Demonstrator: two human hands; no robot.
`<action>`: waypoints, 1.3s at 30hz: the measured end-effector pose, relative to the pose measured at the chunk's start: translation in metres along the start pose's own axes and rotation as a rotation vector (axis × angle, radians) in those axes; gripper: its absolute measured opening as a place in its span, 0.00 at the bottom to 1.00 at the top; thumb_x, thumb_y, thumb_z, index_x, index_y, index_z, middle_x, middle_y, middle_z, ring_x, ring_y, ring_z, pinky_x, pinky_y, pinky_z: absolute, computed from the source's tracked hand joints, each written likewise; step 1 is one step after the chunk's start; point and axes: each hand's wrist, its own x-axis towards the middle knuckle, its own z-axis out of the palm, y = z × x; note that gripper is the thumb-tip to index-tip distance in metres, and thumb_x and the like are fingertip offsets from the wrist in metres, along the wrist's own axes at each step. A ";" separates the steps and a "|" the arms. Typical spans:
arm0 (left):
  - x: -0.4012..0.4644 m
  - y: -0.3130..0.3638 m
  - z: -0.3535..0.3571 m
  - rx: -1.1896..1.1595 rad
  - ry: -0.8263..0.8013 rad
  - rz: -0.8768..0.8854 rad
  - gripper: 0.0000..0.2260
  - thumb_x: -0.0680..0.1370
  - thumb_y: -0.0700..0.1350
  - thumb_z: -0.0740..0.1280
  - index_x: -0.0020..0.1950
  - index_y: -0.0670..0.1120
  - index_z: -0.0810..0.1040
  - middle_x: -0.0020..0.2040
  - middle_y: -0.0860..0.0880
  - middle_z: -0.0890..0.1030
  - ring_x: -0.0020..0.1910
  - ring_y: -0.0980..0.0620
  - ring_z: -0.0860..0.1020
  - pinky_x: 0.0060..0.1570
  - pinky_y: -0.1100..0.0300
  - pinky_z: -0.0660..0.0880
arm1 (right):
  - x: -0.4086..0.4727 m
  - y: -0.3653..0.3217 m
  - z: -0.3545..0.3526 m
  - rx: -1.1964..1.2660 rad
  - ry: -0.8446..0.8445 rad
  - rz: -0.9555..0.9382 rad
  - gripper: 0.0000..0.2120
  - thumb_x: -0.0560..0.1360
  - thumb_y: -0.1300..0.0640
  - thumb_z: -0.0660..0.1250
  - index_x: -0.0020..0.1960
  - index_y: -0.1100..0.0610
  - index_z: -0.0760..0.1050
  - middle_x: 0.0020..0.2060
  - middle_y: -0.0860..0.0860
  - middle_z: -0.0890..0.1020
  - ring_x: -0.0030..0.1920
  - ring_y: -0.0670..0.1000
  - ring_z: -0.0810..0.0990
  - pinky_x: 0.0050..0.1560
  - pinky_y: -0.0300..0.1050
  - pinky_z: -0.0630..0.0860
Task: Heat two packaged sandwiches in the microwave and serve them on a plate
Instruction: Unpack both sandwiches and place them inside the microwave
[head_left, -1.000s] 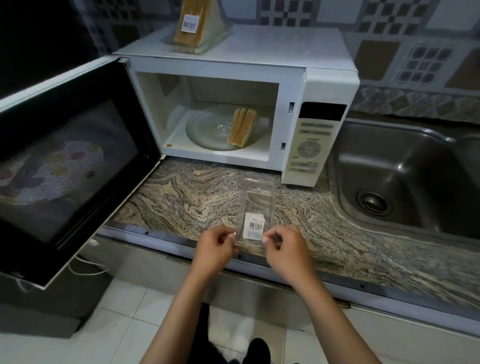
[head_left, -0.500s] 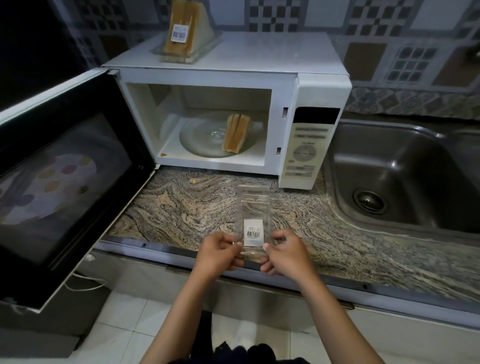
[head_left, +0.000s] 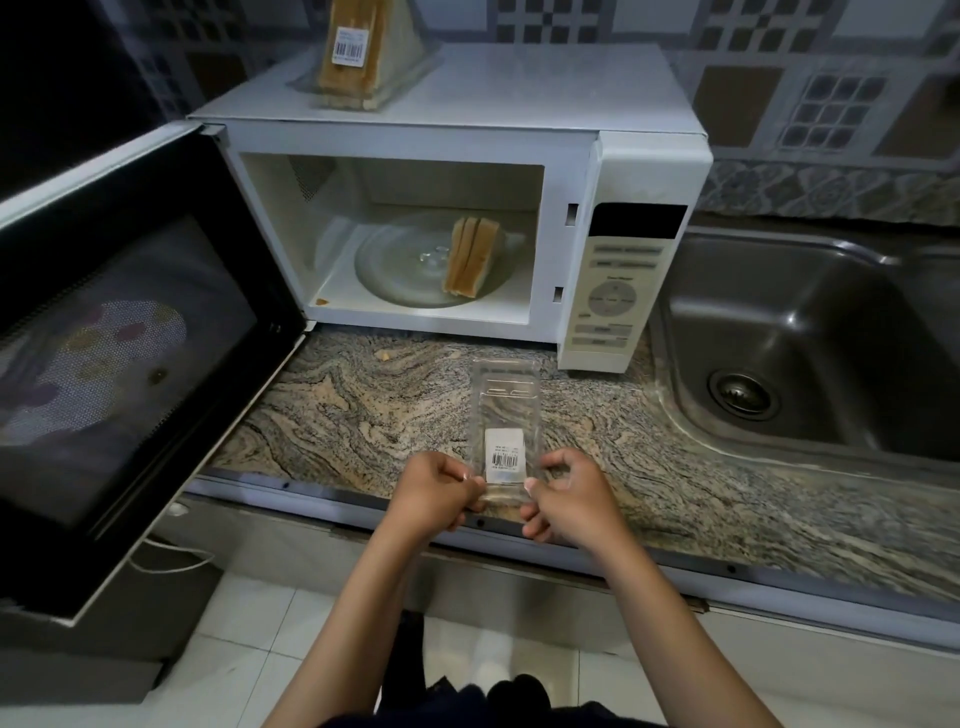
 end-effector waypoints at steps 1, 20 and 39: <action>0.001 0.001 0.000 0.014 0.002 -0.004 0.07 0.75 0.35 0.69 0.41 0.40 0.72 0.28 0.42 0.77 0.18 0.54 0.69 0.18 0.68 0.63 | 0.000 -0.001 0.000 -0.004 -0.003 -0.001 0.07 0.78 0.65 0.62 0.54 0.57 0.67 0.30 0.57 0.80 0.20 0.49 0.77 0.20 0.39 0.72; -0.011 -0.003 0.003 0.067 0.168 0.134 0.08 0.73 0.40 0.71 0.43 0.41 0.73 0.34 0.41 0.80 0.26 0.50 0.77 0.31 0.54 0.76 | -0.013 -0.009 -0.003 -0.158 0.052 -0.153 0.10 0.78 0.62 0.63 0.59 0.57 0.70 0.37 0.53 0.82 0.28 0.48 0.81 0.29 0.42 0.78; -0.062 0.181 -0.033 -0.030 0.457 0.963 0.14 0.76 0.46 0.67 0.60 0.43 0.78 0.46 0.51 0.82 0.41 0.61 0.79 0.42 0.67 0.75 | -0.071 -0.183 -0.055 -0.195 0.353 -0.955 0.21 0.75 0.53 0.68 0.67 0.53 0.73 0.56 0.45 0.79 0.54 0.42 0.78 0.55 0.35 0.75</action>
